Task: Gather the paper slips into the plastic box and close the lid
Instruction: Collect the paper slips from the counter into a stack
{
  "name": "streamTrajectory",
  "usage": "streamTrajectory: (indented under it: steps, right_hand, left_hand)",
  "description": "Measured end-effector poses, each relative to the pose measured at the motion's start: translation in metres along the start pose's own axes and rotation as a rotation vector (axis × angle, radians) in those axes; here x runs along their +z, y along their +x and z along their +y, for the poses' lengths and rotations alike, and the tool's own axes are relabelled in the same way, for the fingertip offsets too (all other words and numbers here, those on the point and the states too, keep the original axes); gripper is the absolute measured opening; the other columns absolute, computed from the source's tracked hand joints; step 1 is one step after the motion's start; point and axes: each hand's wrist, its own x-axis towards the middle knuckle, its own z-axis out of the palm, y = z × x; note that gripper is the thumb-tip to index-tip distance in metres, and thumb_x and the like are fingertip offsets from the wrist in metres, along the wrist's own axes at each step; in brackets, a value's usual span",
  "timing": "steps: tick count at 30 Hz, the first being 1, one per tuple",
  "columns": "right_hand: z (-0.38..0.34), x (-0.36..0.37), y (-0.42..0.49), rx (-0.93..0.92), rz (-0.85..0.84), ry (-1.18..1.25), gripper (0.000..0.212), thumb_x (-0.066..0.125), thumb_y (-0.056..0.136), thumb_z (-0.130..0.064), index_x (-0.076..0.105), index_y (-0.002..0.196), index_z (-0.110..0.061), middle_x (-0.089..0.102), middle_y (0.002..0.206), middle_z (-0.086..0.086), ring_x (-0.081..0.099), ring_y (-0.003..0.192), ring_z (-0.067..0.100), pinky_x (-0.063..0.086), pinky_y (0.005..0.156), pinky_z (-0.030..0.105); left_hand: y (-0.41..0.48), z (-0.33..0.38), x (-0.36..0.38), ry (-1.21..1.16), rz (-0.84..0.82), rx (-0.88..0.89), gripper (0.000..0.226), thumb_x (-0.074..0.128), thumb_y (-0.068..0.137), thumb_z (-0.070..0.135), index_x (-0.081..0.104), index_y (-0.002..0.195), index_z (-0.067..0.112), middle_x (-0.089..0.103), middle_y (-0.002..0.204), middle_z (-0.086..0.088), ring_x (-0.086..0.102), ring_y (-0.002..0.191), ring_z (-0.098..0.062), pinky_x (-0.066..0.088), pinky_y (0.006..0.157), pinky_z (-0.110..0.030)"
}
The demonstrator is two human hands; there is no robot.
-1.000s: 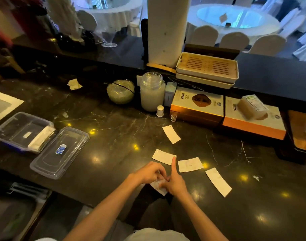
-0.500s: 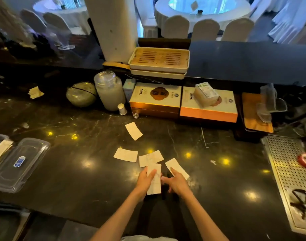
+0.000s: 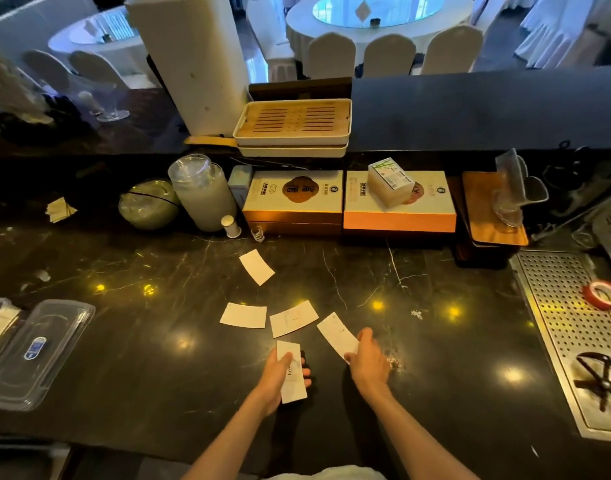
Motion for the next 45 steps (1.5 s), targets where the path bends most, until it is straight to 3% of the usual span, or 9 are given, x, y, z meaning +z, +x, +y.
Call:
streamTrajectory:
  steps: [3, 6, 15, 22, 27, 30, 34, 41, 45]
  right_hand:
    - [-0.009, 0.015, -0.013, -0.03, 0.05, 0.155, 0.021, 0.067, 0.091, -0.027, 0.049, 0.102, -0.024, 0.07, 0.1, -0.001, 0.067, 0.087, 0.018, 0.051, 0.065, 0.031]
    - [-0.036, 0.037, -0.03, 0.057, 0.01, 0.448, 0.021, 0.072, 0.087, -0.024, 0.054, 0.097, -0.026, 0.065, 0.088, -0.007, 0.063, 0.081, 0.012, 0.058, 0.078, 0.04]
    - [-0.146, 0.126, -0.09, 0.007, -0.191, 0.667, 0.023, 0.075, 0.085, -0.025, 0.056, 0.099, -0.027, 0.073, 0.097, 0.001, 0.072, 0.086, 0.014, 0.06, 0.078, 0.035]
    - [-0.188, 0.155, -0.1, -0.231, -0.245, 0.247, 0.021, 0.059, 0.094, -0.044, 0.059, 0.113, -0.039, 0.072, 0.098, -0.012, 0.066, 0.09, 0.004, 0.051, 0.074, 0.023]
    - [-0.193, 0.131, -0.05, -0.457, 0.033, -0.232, 0.033, 0.057, 0.097, -0.029, 0.059, 0.13, -0.03, 0.07, 0.118, -0.004, 0.061, 0.109, 0.016, 0.051, 0.091, 0.031]
    - [-0.186, 0.106, -0.009, -0.391, 0.098, -0.412, 0.042, 0.052, 0.098, -0.014, 0.053, 0.138, -0.027, 0.063, 0.133, -0.001, 0.054, 0.122, 0.021, 0.045, 0.101, 0.034]
    - [-0.173, 0.084, 0.029, -0.266, 0.051, -0.633, 0.051, 0.055, 0.097, -0.02, 0.042, 0.146, -0.024, 0.042, 0.153, 0.002, 0.029, 0.145, 0.028, 0.03, 0.116, 0.039]
    - [-0.172, 0.095, 0.026, -0.256, 0.021, -0.731, 0.035, 0.058, 0.094, -0.021, 0.054, 0.129, -0.02, 0.055, 0.137, 0.004, 0.043, 0.131, 0.025, 0.039, 0.102, 0.033]
    - [-0.178, 0.115, -0.003, -0.069, -0.181, -0.319, 0.016, 0.065, 0.091, -0.031, 0.064, 0.104, -0.02, 0.068, 0.11, 0.002, 0.062, 0.105, 0.02, 0.048, 0.084, 0.031]
  left_hand:
    - [0.003, 0.003, -0.014, -0.044, 0.006, -0.001, 0.046, 0.042, 0.104, 0.023, 0.029, 0.147, 0.019, 0.06, 0.122, -0.022, 0.066, 0.106, -0.041, 0.054, 0.09, -0.059]
    - [0.004, 0.012, -0.034, -0.1, -0.014, 0.024, 0.04, 0.043, 0.102, 0.031, 0.037, 0.139, 0.016, 0.06, 0.124, -0.022, 0.065, 0.108, -0.04, 0.056, 0.088, -0.056]
    - [0.021, 0.029, -0.13, -0.163, -0.043, 0.157, 0.035, 0.044, 0.102, 0.029, 0.042, 0.137, 0.021, 0.062, 0.122, -0.016, 0.065, 0.107, -0.034, 0.056, 0.09, -0.051]
    - [0.03, 0.032, -0.215, -0.253, -0.037, 0.247, 0.03, 0.044, 0.103, 0.02, 0.048, 0.132, 0.018, 0.064, 0.105, -0.018, 0.067, 0.087, -0.028, 0.058, 0.078, -0.047]
    - [0.04, 0.043, -0.249, -0.289, -0.126, 0.214, 0.033, 0.043, 0.103, 0.012, 0.046, 0.134, 0.021, 0.055, 0.099, -0.019, 0.06, 0.077, -0.027, 0.057, 0.066, -0.04]
    - [0.048, 0.045, -0.254, -0.265, -0.159, 0.19, 0.035, 0.045, 0.102, 0.011, 0.045, 0.134, 0.025, 0.055, 0.106, -0.02, 0.06, 0.082, -0.028, 0.055, 0.07, -0.043]
    - [0.056, 0.051, -0.244, -0.227, -0.151, 0.162, 0.036, 0.046, 0.102, 0.014, 0.043, 0.137, 0.023, 0.056, 0.103, -0.019, 0.058, 0.083, -0.029, 0.053, 0.076, -0.045]
    - [0.063, 0.06, -0.227, -0.234, -0.139, 0.125, 0.035, 0.053, 0.099, 0.023, 0.042, 0.132, 0.022, 0.052, 0.099, -0.017, 0.055, 0.077, -0.026, 0.051, 0.072, -0.042]
    - [0.068, 0.053, -0.217, -0.189, -0.125, 0.119, 0.037, 0.055, 0.098, 0.029, 0.044, 0.132, 0.02, 0.054, 0.098, -0.018, 0.057, 0.077, -0.025, 0.052, 0.07, -0.042]
